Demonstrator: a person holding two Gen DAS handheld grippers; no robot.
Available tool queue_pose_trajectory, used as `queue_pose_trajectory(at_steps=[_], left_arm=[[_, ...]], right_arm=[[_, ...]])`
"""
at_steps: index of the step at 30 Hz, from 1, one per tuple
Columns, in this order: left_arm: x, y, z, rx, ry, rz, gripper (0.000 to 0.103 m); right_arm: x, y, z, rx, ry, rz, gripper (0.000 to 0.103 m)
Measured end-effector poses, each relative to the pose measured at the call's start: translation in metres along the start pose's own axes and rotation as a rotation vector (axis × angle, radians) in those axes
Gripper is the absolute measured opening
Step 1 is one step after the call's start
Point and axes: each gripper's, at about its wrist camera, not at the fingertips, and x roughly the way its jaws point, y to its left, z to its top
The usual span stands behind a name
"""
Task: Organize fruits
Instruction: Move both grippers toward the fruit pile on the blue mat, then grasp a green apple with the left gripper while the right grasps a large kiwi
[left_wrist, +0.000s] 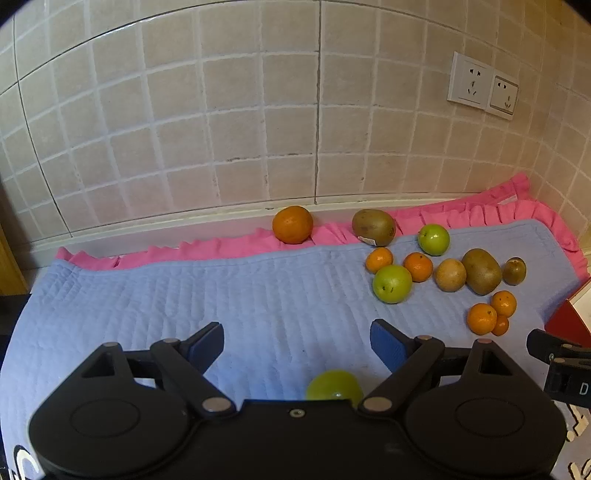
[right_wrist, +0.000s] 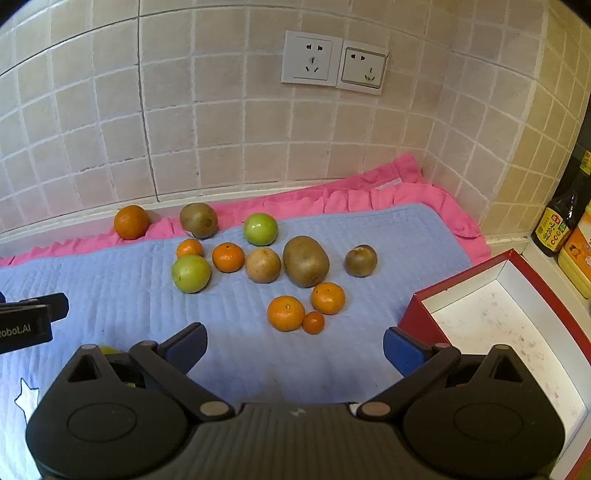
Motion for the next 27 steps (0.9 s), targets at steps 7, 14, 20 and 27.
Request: queue_pose_trajectory(at_steps=[7, 14, 20, 27], left_arm=[[0.002, 0.003, -0.001, 0.011, 0.001, 0.005, 0.102], [0.007, 0.012, 0.001, 0.044, -0.020, 0.007, 0.102], [0.029, -0.002, 0.021, 0.142, -0.051, -0.026, 0.102], [0.080, -0.035, 0.035, 0.246, 0.006, -0.163, 0.099]], right_arm=[[0.001, -0.005, -0.002, 0.032, -0.003, -0.013, 0.103], [0.008, -0.029, -0.001, 0.049, -0.029, -0.047, 0.100], [0.037, -0.047, 0.018, 0.045, -0.023, -0.031, 0.086], [0.080, -0.059, 0.052, 0.049, -0.009, 0.000, 0.069]])
